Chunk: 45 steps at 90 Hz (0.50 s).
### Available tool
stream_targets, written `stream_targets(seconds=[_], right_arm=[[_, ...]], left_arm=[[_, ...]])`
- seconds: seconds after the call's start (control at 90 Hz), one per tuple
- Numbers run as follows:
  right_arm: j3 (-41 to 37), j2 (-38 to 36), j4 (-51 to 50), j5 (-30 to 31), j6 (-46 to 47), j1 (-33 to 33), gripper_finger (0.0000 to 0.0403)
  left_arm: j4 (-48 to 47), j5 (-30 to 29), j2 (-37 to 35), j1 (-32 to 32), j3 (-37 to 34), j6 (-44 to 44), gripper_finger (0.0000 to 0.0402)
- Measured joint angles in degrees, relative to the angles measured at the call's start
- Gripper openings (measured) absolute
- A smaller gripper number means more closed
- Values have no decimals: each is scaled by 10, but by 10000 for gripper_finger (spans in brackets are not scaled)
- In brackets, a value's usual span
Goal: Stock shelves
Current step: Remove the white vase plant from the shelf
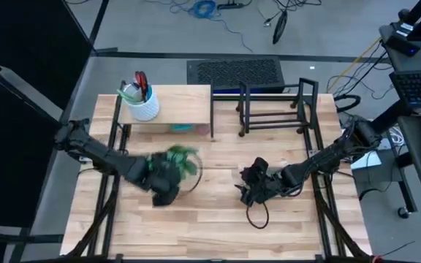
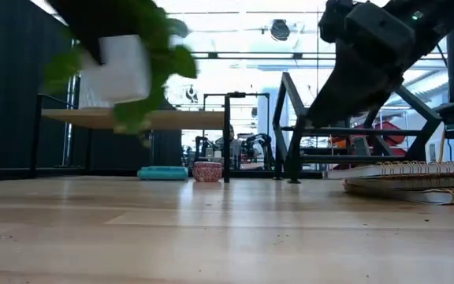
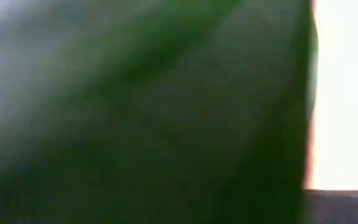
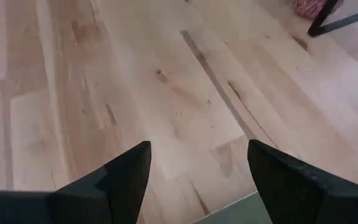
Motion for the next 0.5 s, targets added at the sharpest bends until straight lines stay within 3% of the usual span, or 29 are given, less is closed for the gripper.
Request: stream_targets(seconds=[0.222,0.5], right_arm=[[0,0,-1,4,-1,4,251],[0,0,0,6,0,4,251]], left_arm=[[46,2,0,-137,-83,-179,0],[118,59,1,-227,-174,-251,0]])
